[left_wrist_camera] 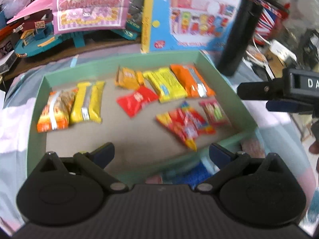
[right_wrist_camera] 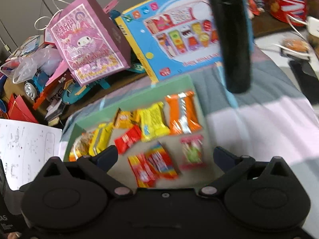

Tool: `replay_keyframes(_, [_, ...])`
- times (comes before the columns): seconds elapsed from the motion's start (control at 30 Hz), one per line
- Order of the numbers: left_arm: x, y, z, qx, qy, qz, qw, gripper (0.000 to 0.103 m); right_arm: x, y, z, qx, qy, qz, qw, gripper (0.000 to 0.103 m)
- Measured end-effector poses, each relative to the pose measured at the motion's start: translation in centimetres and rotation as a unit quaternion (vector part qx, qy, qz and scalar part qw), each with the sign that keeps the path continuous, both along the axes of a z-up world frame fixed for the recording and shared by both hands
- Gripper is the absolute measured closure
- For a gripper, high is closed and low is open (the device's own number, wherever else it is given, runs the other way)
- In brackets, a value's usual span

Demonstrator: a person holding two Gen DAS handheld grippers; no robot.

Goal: Organize snacks
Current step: 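Grasp the blue-white packet with the left tool while the right tool grasps the orange noodle bag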

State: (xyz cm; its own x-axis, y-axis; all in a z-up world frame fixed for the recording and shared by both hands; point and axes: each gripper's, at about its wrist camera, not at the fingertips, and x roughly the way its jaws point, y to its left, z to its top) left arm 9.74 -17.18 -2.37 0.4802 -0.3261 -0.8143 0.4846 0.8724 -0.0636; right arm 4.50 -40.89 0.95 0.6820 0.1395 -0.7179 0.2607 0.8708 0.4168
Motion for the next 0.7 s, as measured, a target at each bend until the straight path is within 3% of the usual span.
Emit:
replay_keyframes(0.3, [-3.3, 2.0, -3.5, 0.037, 0.033, 0.006, 0.9988, 0.0, -5.7, -0.2, -3.8, 0.032, 0.043, -0.011, 0.998, 0.0])
replay_keyframes(0.47, [-2.8, 2.9, -4.9, 0.068, 0.022, 0.017, 0.9973, 0.0, -5.7, 1.7, -5.9, 0.015, 0.061, 0.01, 0.998, 0.029])
replay_keyframes(0.57, [-2.5, 4.1, -5.6, 0.076, 0.028, 0.026, 0.9963, 0.0, -5.9, 3.2, -6.4, -0.013, 0.066, 0.021, 0.998, 0.033])
replay_keyframes(0.7, [-1.7, 5.7, -6.3, 0.068, 0.045, 0.046, 0.9956, 0.0, -6.2, 5.2, -6.9, -0.012, 0.075, 0.052, 0.996, 0.037])
